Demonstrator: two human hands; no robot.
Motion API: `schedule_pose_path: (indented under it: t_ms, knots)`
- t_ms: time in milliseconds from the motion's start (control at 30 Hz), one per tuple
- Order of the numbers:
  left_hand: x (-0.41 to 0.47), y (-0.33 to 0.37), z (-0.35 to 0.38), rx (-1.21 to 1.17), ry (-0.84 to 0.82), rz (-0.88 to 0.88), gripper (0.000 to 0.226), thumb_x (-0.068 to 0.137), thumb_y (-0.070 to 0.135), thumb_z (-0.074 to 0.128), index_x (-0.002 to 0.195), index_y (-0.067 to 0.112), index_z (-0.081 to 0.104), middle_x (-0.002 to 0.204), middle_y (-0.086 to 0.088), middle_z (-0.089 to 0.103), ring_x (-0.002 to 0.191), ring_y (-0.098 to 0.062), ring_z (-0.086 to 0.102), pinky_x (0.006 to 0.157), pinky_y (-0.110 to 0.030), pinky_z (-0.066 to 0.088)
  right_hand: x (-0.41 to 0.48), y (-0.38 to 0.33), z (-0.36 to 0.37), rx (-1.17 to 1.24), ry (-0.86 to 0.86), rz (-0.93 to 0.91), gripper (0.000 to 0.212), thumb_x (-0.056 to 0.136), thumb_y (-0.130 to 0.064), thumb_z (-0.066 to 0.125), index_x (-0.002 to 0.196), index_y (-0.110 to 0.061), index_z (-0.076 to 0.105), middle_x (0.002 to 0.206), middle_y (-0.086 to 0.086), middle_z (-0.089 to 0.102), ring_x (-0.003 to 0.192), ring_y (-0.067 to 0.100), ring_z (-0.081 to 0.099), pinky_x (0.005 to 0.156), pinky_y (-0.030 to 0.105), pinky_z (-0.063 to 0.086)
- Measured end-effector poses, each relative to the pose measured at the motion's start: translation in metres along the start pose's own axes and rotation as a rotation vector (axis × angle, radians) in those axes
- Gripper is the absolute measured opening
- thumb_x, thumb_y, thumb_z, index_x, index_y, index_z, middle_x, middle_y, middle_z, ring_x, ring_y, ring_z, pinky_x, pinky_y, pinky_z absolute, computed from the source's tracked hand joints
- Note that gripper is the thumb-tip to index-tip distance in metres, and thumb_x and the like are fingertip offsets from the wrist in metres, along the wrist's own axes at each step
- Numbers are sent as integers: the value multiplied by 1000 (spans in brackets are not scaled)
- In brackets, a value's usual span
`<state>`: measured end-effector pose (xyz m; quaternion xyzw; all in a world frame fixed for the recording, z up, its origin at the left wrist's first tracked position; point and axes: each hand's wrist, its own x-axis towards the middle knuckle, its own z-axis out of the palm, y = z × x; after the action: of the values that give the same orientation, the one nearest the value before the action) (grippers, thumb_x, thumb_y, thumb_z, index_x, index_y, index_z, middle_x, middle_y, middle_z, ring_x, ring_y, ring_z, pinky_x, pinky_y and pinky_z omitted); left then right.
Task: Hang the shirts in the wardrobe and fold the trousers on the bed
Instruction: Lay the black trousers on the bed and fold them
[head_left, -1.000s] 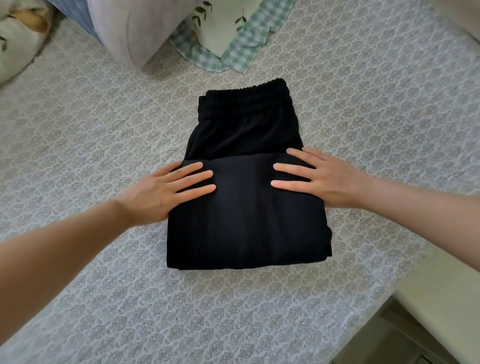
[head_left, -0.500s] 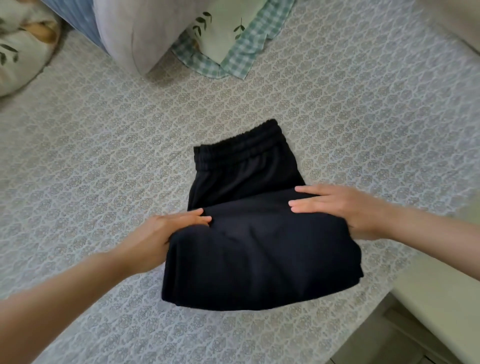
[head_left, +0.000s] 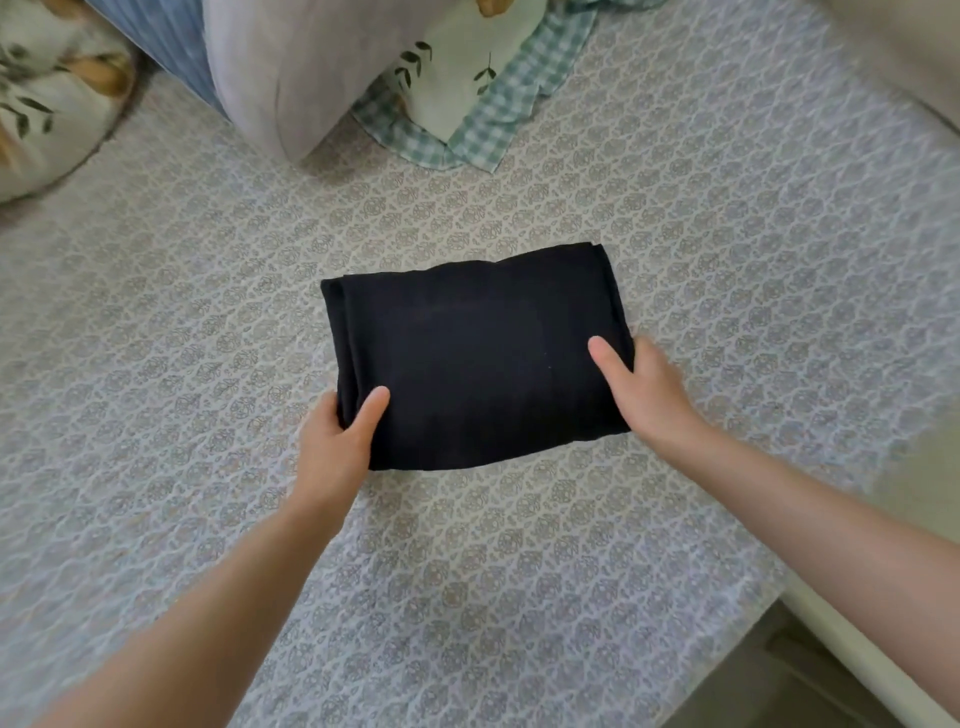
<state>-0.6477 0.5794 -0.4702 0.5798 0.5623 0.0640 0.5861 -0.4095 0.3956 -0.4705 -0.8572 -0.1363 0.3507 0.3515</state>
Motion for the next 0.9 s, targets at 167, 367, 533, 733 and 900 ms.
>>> schedule_pose_path:
  t_ms: [167, 367, 533, 733, 900]
  knots:
    - [-1, 3, 5, 46, 160, 182, 34, 102, 37, 49, 84, 9, 58, 74, 0, 59, 63, -7, 53, 57, -22, 45, 0, 2, -2, -162, 194, -264, 36, 104, -36, 35, 73, -20, 40, 60, -2, 40, 51, 12, 35, 47, 18, 34]
    - [-3, -3, 17, 78, 199, 16, 38, 102, 38, 43, 70, 17, 42, 67, 5, 42, 61, -12, 38, 60, -31, 33, 5, 5, 1, -230, 123, -64, 41, 103, -41, 36, 68, -19, 38, 64, -2, 42, 56, 12, 38, 52, 24, 29]
    - [5, 0, 14, -7, 186, -63, 46, 89, 61, 53, 76, 17, 50, 72, 7, 53, 68, -13, 50, 65, -30, 42, 9, 0, -9, 9, 29, 132, 49, 94, -60, 43, 80, -14, 54, 80, -4, 56, 77, 15, 55, 73, 33, 45]
    - [11, 16, 20, -160, 60, -223, 41, 73, 64, 74, 98, 34, 60, 100, 13, 68, 93, -8, 65, 66, -25, 48, 6, -7, 2, 30, 20, 157, 86, 82, -75, 46, 141, -14, 37, 139, 2, 48, 127, 25, 48, 106, 50, 41]
    - [-1, 10, 20, -246, 45, -221, 30, 74, 55, 78, 96, 39, 64, 99, 15, 73, 96, -11, 69, 77, -34, 57, -1, -4, 2, -1, 60, 104, 77, 88, -67, 47, 140, -11, 41, 138, 5, 51, 127, 26, 49, 105, 48, 43]
